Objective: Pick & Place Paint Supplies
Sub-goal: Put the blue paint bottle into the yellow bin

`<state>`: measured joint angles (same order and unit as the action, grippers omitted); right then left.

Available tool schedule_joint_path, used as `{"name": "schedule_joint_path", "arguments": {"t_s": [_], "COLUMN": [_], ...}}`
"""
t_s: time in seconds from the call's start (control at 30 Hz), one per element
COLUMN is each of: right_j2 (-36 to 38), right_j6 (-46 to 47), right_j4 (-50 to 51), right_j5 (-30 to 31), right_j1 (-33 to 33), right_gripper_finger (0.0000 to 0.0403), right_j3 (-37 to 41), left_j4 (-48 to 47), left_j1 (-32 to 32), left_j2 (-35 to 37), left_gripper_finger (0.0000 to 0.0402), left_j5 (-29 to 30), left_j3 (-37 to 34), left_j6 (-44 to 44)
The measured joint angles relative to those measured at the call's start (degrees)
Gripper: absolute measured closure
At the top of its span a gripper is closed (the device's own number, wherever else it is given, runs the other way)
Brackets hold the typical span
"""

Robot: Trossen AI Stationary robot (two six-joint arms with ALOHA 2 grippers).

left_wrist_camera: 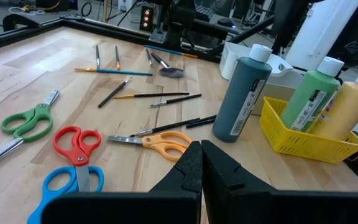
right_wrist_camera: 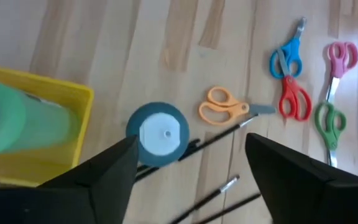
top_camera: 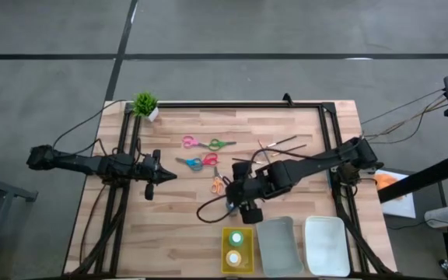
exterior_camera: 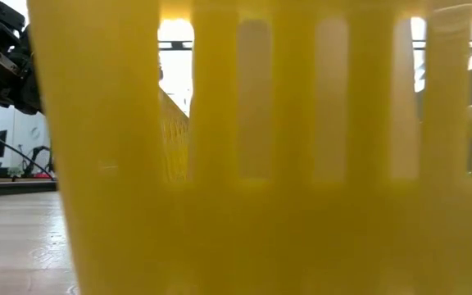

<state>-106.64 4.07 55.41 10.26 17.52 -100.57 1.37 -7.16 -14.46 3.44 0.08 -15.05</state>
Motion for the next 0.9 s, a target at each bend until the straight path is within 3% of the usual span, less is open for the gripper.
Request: {"name": "schedule_joint_path", "arguments": {"t_s": [0.43, 0.9], "right_j2": [-0.05, -0.14], "right_j6": [7.95, 10.78], "right_j4": [-3.93, -12.82], "right_j5": [-5.66, -5.77], "right_j1": [0.12, 0.1], "right_gripper_finger": [0.0085, 0.0085], "right_j3": [0.63, 9.49], "left_j4": [0.0, 0.0], "left_j1": [0.0, 0.0], "left_j2": [0.0, 0.0], "left_gripper_finger": [0.0401, 0.0401], "left_j5": [0.01, 0.01], "left_j3": [0.0, 0.0], "left_j6": [0.0, 0.0]}}
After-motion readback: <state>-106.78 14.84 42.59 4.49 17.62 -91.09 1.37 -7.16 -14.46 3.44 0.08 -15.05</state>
